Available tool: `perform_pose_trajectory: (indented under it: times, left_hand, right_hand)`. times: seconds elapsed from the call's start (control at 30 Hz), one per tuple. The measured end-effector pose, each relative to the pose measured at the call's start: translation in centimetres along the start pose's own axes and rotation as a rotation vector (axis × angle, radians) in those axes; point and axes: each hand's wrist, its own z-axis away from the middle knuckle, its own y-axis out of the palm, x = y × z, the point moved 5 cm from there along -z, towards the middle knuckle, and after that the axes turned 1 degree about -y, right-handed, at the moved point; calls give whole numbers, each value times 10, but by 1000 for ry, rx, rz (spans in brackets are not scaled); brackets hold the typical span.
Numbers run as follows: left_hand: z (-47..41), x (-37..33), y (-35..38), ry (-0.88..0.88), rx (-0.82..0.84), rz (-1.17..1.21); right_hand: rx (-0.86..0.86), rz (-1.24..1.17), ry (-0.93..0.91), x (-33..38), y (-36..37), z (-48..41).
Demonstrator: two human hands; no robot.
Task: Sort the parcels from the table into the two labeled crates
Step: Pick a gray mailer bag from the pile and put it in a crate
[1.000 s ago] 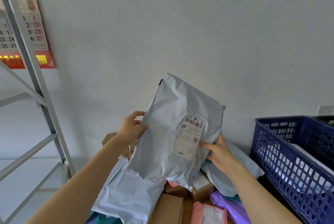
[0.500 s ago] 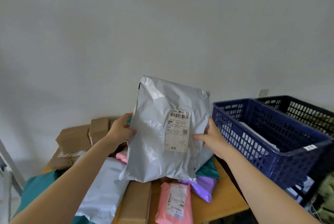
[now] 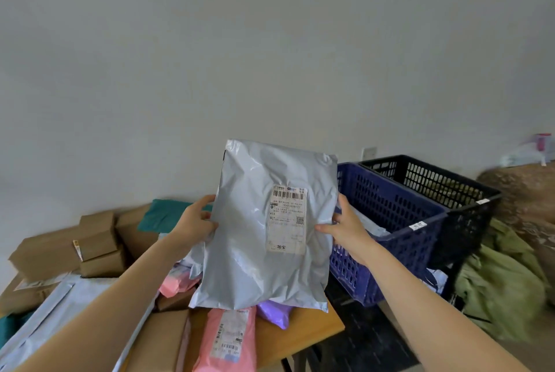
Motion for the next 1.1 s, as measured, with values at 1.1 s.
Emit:
perform_pose_trajectory:
  times: [1.1]
  left_hand:
    - [6,-161,458,-18,277,103]
  right_hand:
    - [-294,111,49,-75,-452,59]
